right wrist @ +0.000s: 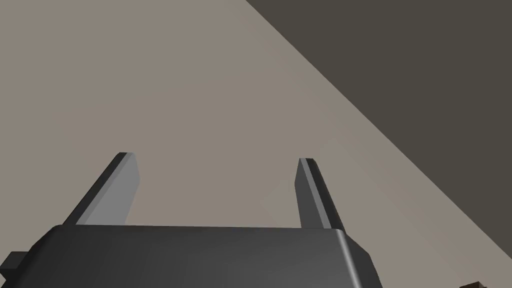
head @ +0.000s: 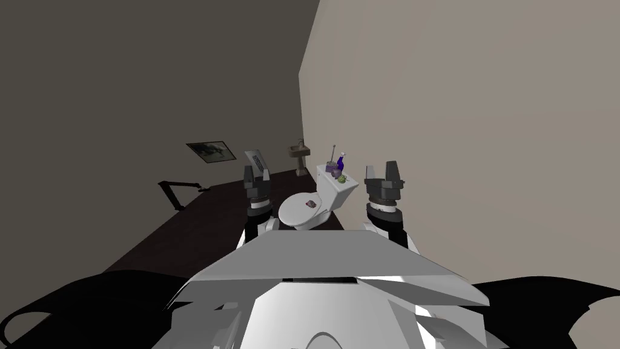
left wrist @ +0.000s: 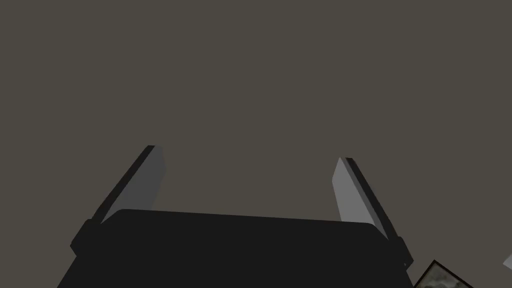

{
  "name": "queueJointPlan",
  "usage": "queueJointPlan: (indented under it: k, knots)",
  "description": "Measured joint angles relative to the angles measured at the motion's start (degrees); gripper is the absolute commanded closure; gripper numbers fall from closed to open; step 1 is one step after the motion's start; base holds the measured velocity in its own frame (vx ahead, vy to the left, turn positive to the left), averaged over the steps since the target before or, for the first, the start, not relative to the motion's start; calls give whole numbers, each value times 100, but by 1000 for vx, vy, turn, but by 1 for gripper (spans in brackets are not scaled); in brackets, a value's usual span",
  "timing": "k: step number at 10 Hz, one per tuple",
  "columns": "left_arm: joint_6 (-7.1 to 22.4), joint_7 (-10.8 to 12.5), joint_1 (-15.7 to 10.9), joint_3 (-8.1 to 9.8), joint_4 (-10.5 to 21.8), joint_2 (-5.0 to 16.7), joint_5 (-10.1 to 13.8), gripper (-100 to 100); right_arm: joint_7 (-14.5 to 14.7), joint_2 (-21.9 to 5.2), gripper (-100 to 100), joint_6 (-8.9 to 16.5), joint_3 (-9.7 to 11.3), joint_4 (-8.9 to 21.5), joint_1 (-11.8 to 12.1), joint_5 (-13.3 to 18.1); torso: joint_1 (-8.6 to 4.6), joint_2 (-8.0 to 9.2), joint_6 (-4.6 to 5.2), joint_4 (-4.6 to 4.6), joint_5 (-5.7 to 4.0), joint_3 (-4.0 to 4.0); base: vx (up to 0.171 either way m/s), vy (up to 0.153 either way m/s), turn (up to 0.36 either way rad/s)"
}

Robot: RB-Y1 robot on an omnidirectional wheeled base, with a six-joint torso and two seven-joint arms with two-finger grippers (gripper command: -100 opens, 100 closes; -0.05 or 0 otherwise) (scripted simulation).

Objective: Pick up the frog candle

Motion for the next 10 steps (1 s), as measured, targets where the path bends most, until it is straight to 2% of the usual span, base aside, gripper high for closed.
queueJointPlan:
  k: [4,6,8,10]
  knots:
    - [0,0,-1,0,0,0,0,0,77,-615,-100,-58,183,452,-49,178,-11,23,-1,5,-3,13,-62,-25,42]
    - [0,0,-1,0,0,0,0,0,157,-988,-100,24,371,730,-109,336,-12,32,0,7,-3,19,-73,-19,39]
    - [0,0,-1,0,0,0,0,0,227,-1275,-100,-37,523,953,-64,446,-8,22,0,5,-2,13,-44,-14,37]
    - [0,0,-1,0,0,0,0,0,299,-1523,-100,-30,664,1197,-130,556,-6,17,-1,4,-2,10,-43,-7,43]
